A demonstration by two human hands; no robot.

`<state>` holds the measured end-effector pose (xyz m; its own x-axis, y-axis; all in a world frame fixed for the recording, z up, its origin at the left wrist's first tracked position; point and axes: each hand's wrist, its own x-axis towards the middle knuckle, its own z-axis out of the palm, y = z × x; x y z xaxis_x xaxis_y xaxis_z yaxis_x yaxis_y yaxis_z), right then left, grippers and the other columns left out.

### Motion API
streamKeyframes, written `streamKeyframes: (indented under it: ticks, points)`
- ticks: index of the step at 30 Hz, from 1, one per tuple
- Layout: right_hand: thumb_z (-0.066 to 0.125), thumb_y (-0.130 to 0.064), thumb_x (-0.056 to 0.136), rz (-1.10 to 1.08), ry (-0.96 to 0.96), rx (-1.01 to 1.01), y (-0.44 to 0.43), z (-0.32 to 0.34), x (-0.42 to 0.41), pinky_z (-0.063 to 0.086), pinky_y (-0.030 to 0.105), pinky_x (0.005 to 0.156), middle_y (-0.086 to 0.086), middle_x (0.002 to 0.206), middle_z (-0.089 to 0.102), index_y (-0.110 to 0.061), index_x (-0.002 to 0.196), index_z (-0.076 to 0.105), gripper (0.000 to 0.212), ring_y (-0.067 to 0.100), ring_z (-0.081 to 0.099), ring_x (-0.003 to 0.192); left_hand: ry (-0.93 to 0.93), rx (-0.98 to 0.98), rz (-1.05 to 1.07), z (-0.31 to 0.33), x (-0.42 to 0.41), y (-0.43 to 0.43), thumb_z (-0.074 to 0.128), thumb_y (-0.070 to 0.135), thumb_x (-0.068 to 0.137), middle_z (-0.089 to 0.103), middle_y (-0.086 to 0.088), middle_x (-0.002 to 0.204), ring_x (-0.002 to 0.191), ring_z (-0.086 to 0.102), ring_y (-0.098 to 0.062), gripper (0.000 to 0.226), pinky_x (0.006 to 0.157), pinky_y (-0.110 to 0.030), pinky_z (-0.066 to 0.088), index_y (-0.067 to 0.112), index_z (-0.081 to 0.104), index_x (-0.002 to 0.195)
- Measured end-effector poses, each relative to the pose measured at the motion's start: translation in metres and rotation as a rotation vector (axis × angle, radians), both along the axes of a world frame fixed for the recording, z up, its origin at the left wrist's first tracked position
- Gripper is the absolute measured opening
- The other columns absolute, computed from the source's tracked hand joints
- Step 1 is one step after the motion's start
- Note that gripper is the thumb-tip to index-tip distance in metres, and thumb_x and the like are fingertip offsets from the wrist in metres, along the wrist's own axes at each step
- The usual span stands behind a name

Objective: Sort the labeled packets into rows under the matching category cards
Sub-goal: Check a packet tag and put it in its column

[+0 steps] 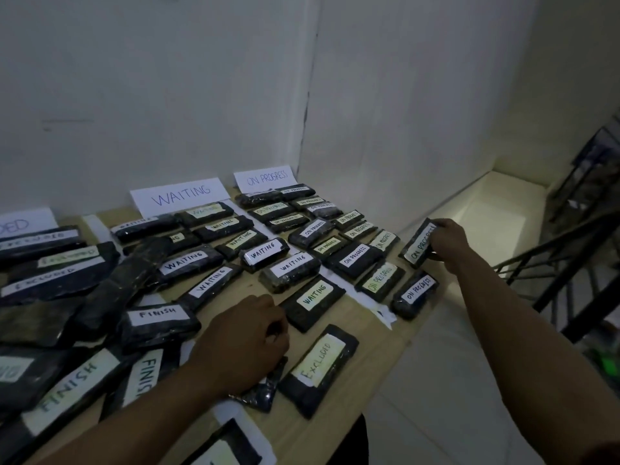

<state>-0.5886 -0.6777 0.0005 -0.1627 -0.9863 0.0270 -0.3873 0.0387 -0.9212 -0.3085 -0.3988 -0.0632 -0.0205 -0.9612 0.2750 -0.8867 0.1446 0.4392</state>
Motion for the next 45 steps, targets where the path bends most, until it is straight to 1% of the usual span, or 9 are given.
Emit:
streamKeyframes:
  ticks: [8, 14, 19, 25, 30, 34, 37, 42, 45]
  points:
    - [0.064, -0.006, 0.080, 0.124, 0.522, 0.127, -0.013, -0.011, -0.007, 0.044, 0.034, 0.065, 0.021, 0.090, 0.060, 0.004, 0.083, 0.062, 0.011, 0.031, 0.056, 0.079, 0.020, 0.004, -0.008, 0.000, 0.001, 0.000, 0.044, 0.044, 0.085, 0.050, 0.014, 0.084, 0.083, 0.046, -0.001, 0.019, 0.070, -0.024, 0.043, 0.033, 0.059, 0.085]
    - [0.065, -0.015, 0.083, 0.096, 0.663, 0.088, -0.002, -0.018, -0.010, 0.042, 0.031, 0.074, 0.021, 0.106, 0.065, 0.005, 0.099, 0.069, 0.025, 0.031, 0.056, 0.090, 0.052, 0.019, 0.030, 0.002, 0.000, 0.002, 0.049, 0.044, 0.087, 0.059, 0.014, 0.079, 0.075, 0.054, -0.002, 0.017, 0.065, -0.021, 0.043, 0.032, 0.060, 0.081]
    - [0.066, -0.024, 0.084, 0.023, 0.584, -0.076, 0.020, -0.017, -0.010, 0.037, 0.028, 0.084, 0.017, 0.121, 0.062, -0.005, 0.114, 0.063, 0.036, 0.030, 0.055, 0.112, 0.036, 0.052, 0.057, 0.007, -0.003, 0.005, 0.053, 0.041, 0.090, 0.060, 0.010, 0.062, 0.063, 0.058, -0.004, 0.017, 0.050, -0.015, 0.033, 0.031, 0.060, 0.078]
    - [0.065, -0.022, 0.086, 0.062, 0.431, -0.415, 0.110, -0.007, 0.021, 0.040, 0.028, 0.075, 0.002, 0.098, 0.066, -0.019, 0.095, 0.067, 0.010, 0.018, 0.060, 0.085, 0.127, 0.122, 0.044, 0.017, -0.002, 0.003, 0.055, 0.037, 0.090, 0.062, 0.008, 0.057, 0.056, 0.058, -0.003, 0.018, 0.047, -0.014, 0.030, 0.030, 0.062, 0.075]
    - [0.064, -0.022, 0.087, 0.434, 0.156, -0.310, 0.203, -0.004, 0.069, 0.049, 0.024, 0.064, -0.007, 0.086, 0.066, -0.025, 0.092, 0.065, 0.006, 0.005, 0.062, 0.072, 0.275, 0.067, 0.118, 0.030, 0.008, 0.000, 0.054, 0.037, 0.094, 0.062, 0.003, 0.060, 0.053, 0.055, -0.004, 0.034, 0.048, -0.021, 0.036, 0.020, 0.065, 0.067]
    - [0.072, -0.020, 0.083, 0.709, 0.024, -0.232, 0.251, -0.014, 0.107, 0.055, 0.038, 0.065, -0.001, 0.082, 0.068, -0.030, 0.092, 0.067, 0.014, 0.020, 0.064, 0.072, 0.512, 0.048, 0.236, 0.039, 0.017, 0.007, 0.050, 0.042, 0.096, 0.061, -0.013, 0.064, 0.050, 0.051, -0.012, 0.049, 0.061, -0.032, 0.047, 0.002, 0.066, 0.073]
    - [0.078, -0.021, 0.077, 0.861, 0.045, -0.224, 0.271, -0.021, 0.126, 0.050, 0.028, 0.058, -0.007, 0.083, 0.066, -0.030, 0.100, 0.065, 0.028, 0.012, 0.055, 0.058, 0.757, 0.088, 0.330, 0.047, 0.021, 0.011, 0.048, 0.050, 0.095, 0.061, -0.025, 0.071, 0.060, 0.057, -0.027, 0.061, 0.072, -0.040, 0.051, -0.007, 0.063, 0.076]
    - [0.073, -0.005, 0.079, 0.804, -0.021, -0.220, 0.276, -0.024, 0.150, 0.049, 0.026, 0.060, -0.007, 0.075, 0.070, -0.033, 0.095, 0.062, 0.034, 0.009, 0.062, 0.063, 1.097, 0.185, 0.506, 0.066, 0.021, 0.022, 0.042, 0.063, 0.091, 0.068, -0.008, 0.066, 0.068, 0.065, -0.026, 0.059, 0.077, -0.036, 0.050, 0.013, 0.068, 0.074]
    - [0.068, -0.006, 0.083, 0.754, -0.154, -0.171, 0.273, -0.023, 0.157, 0.049, 0.028, 0.062, -0.001, 0.070, 0.070, -0.025, 0.092, 0.063, 0.021, 0.011, 0.064, 0.064, 1.256, 0.222, 0.398, 0.071, 0.030, 0.033, 0.037, 0.079, 0.080, 0.071, -0.012, 0.074, 0.070, 0.067, -0.029, 0.072, 0.077, -0.040, 0.051, 0.014, 0.070, 0.076]
